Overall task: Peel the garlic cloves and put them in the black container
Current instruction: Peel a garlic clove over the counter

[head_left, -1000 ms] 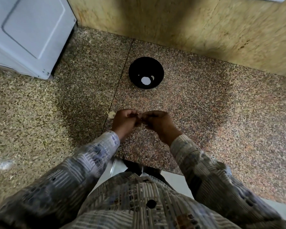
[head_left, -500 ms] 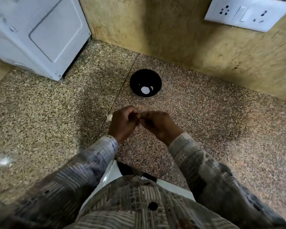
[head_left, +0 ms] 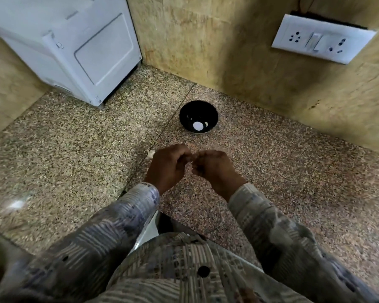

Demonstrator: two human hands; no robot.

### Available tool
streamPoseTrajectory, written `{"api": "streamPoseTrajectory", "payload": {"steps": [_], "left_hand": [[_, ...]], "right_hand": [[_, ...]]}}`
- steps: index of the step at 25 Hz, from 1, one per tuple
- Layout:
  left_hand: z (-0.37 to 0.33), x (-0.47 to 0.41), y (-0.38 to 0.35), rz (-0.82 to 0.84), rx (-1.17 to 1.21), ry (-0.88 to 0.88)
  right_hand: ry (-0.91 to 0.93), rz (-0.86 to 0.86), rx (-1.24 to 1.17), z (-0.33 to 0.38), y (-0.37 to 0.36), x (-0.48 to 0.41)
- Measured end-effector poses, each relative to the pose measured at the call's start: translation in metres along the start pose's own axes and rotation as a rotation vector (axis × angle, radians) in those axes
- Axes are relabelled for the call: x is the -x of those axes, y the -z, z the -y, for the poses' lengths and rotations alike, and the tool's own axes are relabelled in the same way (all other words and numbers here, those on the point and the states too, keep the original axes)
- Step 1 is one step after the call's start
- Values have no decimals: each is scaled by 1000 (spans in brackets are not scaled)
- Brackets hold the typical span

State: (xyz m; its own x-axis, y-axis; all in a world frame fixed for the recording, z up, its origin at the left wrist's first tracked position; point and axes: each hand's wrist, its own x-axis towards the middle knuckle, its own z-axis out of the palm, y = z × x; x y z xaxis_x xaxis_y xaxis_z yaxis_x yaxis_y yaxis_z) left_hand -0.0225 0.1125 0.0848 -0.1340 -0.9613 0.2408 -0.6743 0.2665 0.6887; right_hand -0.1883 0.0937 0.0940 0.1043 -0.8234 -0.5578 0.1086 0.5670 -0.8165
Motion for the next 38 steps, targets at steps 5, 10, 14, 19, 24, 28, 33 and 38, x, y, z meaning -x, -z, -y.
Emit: {"api": "streamPoseTrajectory", "payload": {"steps": [5,10,14,19,24,28,33,38], "left_hand": [[0,14,-7,24,543,478],[26,22,-14,39,818,990],[53,28,-9,25,855,1071],[94,33,-15,71,849,1133],[108,31,-21,85,909,1207],[106,22,-28,120,927,1193],[99,6,-33,206,940,1215],[107,-8,-25,453,894,1315]], "right_hand": [[-16,34,79,-12,0,0],[458,-106,824,-47,-4,-15],[250,-88,952,-66,-15,-43],[126,-36,1122,-84,-27,-78],[-6,-276,745,-87,-21,-72],[-166,-158,258,-86,-31,-57],[-55,-221,411,-88,-42,-46],[527,-98,947,-87,-23,-40]]}}
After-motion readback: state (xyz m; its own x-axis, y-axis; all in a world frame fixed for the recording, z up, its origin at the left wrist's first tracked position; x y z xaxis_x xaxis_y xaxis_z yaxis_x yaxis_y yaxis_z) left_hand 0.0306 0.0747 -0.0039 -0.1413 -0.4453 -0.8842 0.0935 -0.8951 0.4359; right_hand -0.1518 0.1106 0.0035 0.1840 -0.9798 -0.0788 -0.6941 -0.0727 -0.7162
